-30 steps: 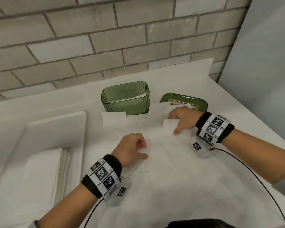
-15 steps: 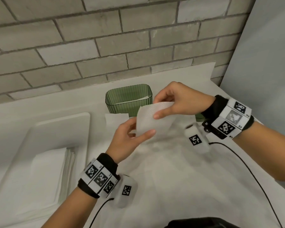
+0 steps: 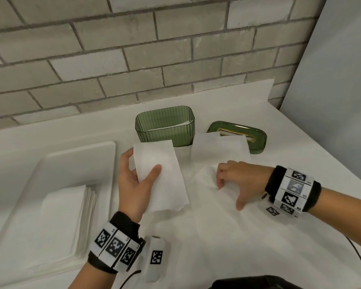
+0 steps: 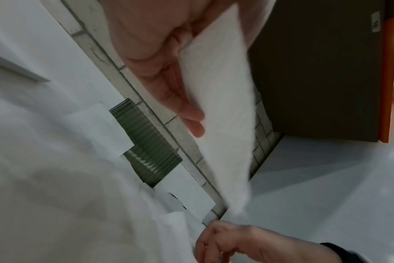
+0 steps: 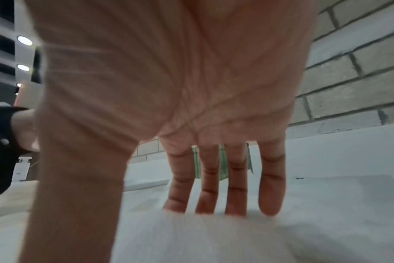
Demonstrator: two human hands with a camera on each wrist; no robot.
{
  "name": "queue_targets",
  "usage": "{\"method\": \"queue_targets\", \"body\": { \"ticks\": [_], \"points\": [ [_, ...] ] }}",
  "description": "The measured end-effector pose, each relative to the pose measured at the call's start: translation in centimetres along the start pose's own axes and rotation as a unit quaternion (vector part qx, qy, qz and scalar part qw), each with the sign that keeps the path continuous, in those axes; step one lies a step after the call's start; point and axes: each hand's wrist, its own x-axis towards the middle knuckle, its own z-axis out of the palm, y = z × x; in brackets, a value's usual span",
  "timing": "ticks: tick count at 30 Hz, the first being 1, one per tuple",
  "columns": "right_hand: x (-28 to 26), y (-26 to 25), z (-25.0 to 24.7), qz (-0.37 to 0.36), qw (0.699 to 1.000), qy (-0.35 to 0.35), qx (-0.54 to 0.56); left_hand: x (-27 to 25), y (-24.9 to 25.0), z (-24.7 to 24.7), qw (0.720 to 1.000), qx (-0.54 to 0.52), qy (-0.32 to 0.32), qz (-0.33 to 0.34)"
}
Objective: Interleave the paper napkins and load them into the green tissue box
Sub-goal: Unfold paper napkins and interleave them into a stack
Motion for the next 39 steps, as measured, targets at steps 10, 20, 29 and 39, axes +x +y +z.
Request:
{"method": "queue_targets", "body": {
  "ticks": [10,20,29,39],
  "points": [
    [-4.0,-3.6,-7.8,-0.052,0.988,0.073,0.129,0.3,-1.6,-0.3,0.991,0.091,-0.069,0.074],
    [-2.1,-6.6,-13.1,-0.165,0.879,0.187,0.406,-1.1,2.5,2.0,0.983,-0.121,-0.139,-0.015],
    [1.3,-7.5,-11.5,-0.146,0.883,0.206,0.397,-1.5,3.1,1.1,0.981,-0.101,-0.167,0.02],
    [3.9,-4.7,-9.0,-0.101,0.894,0.244,0.362,-1.8,1.7,-1.0,0.992,-0.084,-0.085,0.044]
  ]
}}
